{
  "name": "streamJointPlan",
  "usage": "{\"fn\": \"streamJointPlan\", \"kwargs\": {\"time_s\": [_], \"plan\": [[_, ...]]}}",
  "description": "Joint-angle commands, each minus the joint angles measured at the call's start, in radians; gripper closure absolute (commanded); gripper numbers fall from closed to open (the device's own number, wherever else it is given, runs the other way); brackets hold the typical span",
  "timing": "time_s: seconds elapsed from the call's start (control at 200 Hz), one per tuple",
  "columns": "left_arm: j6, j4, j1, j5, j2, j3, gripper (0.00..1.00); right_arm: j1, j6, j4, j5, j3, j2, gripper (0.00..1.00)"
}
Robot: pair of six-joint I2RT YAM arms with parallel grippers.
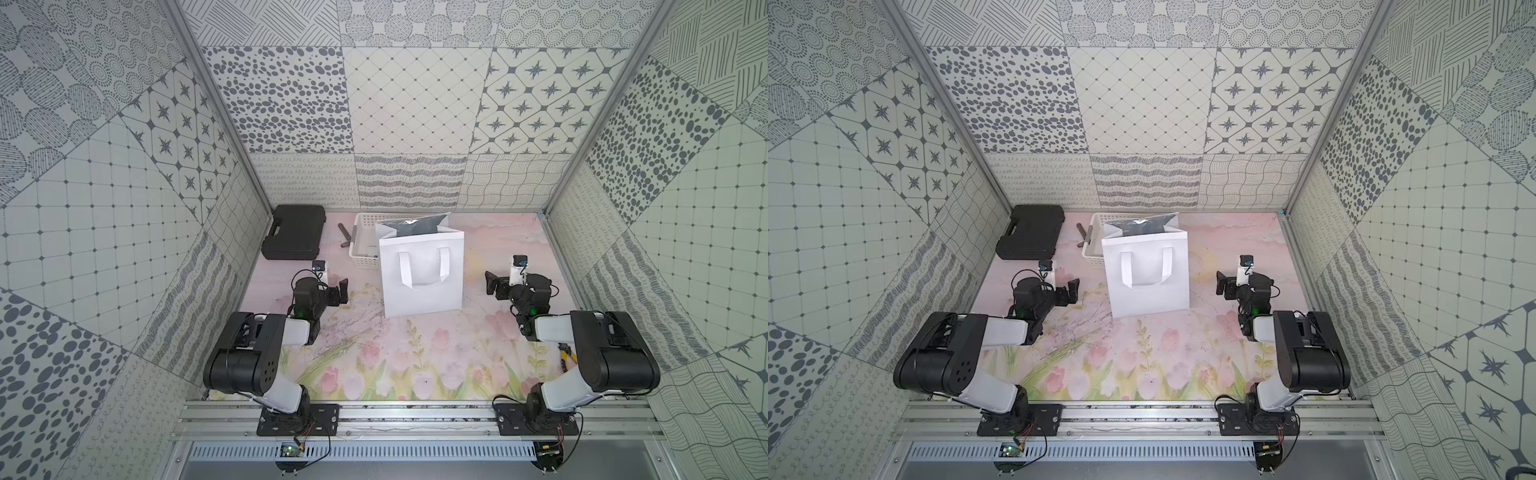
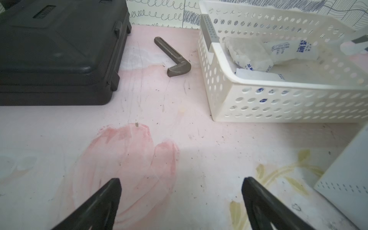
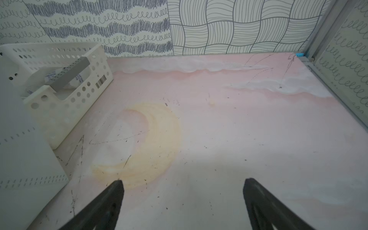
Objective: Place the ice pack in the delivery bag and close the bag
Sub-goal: Adjust the delivery bag at the center of the board.
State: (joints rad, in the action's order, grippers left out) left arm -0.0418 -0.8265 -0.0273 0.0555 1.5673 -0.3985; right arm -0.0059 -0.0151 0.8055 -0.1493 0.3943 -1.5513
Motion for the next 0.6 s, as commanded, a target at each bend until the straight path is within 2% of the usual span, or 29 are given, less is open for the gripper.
{"fn": "streamJointPlan", "kwargs": {"time_s": [0.0,0.12,0.595], "plan": [[0.021,-0.032,0.004,0.027,-0.001,0.001,0.01,0.004,0.004,0.044,-0.004,0.01,0.0,0.02],[-0.01,0.003,0.006,-0.042,0.002,-0.021,0.01,0.004,0.004,0.044,-0.004,0.01,0.0,0.02],[-0.01,0.003,0.005,-0.04,0.003,-0.021,0.01,0.004,0.004,0.044,-0.004,0.01,0.0,0.02]]}}
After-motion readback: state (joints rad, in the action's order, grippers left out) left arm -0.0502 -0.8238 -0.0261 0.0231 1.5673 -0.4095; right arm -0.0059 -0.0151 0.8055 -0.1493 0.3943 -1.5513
